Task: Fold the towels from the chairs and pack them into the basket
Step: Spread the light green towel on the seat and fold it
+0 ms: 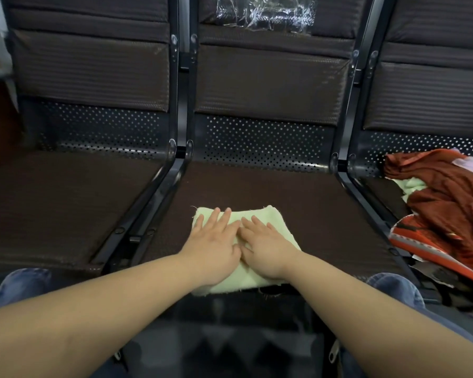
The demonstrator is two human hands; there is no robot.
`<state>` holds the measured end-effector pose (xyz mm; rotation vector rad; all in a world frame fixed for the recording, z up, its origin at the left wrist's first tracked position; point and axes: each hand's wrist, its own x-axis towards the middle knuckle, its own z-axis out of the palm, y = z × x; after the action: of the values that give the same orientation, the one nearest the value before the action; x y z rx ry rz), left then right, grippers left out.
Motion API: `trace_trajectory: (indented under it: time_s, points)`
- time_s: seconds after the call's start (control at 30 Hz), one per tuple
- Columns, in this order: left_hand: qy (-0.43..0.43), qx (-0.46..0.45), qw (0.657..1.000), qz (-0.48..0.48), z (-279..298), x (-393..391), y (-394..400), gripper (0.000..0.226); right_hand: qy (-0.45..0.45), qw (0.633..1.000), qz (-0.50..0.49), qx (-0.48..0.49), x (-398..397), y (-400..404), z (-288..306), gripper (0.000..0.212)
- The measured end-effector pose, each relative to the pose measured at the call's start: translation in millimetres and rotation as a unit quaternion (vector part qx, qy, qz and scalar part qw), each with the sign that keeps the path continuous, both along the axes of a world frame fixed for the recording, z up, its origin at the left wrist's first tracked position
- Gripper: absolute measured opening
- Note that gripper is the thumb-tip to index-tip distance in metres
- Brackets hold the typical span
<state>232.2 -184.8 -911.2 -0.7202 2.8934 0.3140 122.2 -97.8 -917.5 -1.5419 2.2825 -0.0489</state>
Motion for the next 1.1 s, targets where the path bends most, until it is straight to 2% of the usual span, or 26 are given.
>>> trace_trajectory:
  time_s: [0.1,0.2,0.43,0.57,0.67,0.77,0.87,0.9,1.0,1.1]
  points:
    - [-0.038,0.046,0.998,0.028,-12.8,-6.4,-2.4,0.055,-0.005,0.999,-0.021,0.03,-10.7,1.3,-6.5,0.057]
    - [-0.06,0.048,0.995,0.063,-21.3,-8.2,-14.9,0.062,-0.008,0.997,-0.063,0.054,-26.4,5.0,-8.8,0.065]
    - [-0.077,0.083,0.981,0.158,-22.0,-0.6,-39.9,0.081,-0.034,0.99,-0.126,0.051,-42.6,9.8,-9.9,0.075]
    - [-0.074,0.042,0.982,0.171,-20.6,6.9,-44.6,0.083,-0.025,0.982,-0.185,-0.011,-45.9,11.5,-2.2,0.079]
    - [-0.033,0.0,0.983,0.178,-11.0,13.0,-45.8,0.086,-0.049,0.966,-0.242,-0.07,-51.4,14.7,6.1,0.079]
    - [-0.012,0.069,0.969,0.235,1.8,19.7,-48.4,0.078,-0.092,0.949,-0.291,-0.074,-48.6,16.3,8.5,0.081]
    - [-0.032,0.179,0.939,0.292,1.2,21.3,-52.2,0.095,-0.13,0.935,-0.329,-0.04,-44.6,14.4,9.8,0.083]
    - [-0.025,0.209,0.93,0.302,0.2,21.2,-52.4,0.093,-0.14,0.93,-0.339,-0.027,-43.6,13.7,12.1,0.083]
    - [-0.012,0.254,0.918,0.305,3.4,20.3,-50.5,0.064,-0.178,0.912,-0.37,0.007,-39.5,13.1,20.8,0.076]
    - [0.005,0.276,0.91,0.311,4.4,16.9,-51.0,0.06,-0.231,0.888,-0.397,0.008,-36.1,15.1,25.7,0.068]
